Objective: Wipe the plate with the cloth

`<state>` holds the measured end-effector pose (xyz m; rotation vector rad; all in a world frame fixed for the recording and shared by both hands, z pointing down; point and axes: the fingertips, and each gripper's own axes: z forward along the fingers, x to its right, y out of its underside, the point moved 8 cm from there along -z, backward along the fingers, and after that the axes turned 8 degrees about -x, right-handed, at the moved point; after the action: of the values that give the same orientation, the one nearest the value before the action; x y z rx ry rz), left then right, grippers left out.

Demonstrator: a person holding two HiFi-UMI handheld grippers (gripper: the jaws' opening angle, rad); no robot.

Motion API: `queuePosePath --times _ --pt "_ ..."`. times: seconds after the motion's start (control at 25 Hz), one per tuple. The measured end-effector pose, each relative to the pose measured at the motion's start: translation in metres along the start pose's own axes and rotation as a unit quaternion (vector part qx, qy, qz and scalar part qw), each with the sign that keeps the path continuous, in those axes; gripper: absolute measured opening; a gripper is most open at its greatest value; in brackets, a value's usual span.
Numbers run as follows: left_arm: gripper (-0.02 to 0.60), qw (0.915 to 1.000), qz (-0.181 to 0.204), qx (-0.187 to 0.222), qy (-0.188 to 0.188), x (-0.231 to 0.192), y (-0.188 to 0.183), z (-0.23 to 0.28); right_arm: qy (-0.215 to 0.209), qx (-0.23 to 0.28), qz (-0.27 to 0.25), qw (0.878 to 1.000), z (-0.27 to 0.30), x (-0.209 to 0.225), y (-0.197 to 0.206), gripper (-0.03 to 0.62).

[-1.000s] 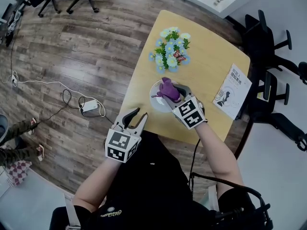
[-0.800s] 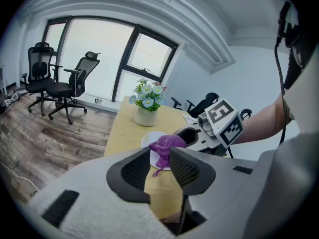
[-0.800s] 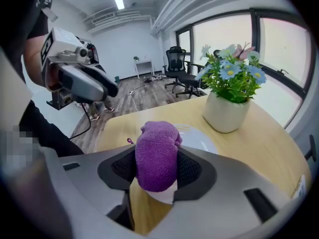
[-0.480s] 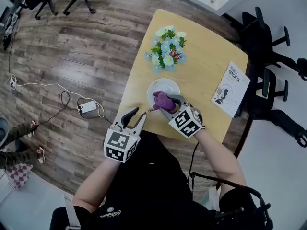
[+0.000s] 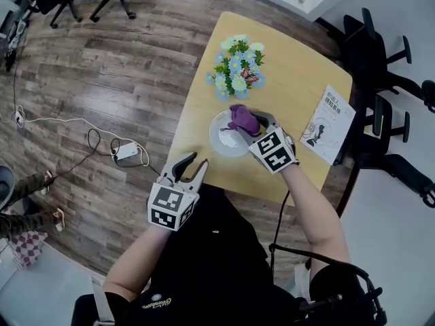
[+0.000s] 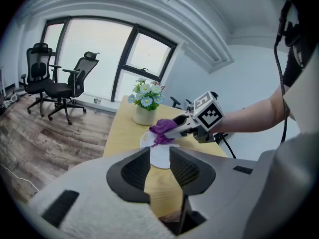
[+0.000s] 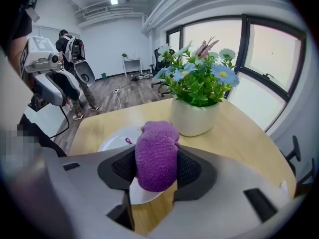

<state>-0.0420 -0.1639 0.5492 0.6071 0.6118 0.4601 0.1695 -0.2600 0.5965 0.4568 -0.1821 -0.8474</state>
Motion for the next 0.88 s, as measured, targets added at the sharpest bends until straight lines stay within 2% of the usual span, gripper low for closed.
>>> queuePosePath --times 0.48,0.64,0.88 --pt "0.126 1.0 0.004 -0.003 0.006 0.0 0.003 0.001 -0.079 -0.002 -0.017 0.997 -0.014 -0.079 0.028 0.189" --pt "0.126 0.9999 0.006 -0.003 0.008 0.002 0.002 0.003 -0.066 -0.003 -0.016 0.998 -0.011 -0.07 0.03 0.189" --pt "0.126 1.0 0.006 -0.003 0.006 0.005 0.002 0.004 -0.003 -0.004 0.003 1.0 -0.01 -0.015 0.026 0.189"
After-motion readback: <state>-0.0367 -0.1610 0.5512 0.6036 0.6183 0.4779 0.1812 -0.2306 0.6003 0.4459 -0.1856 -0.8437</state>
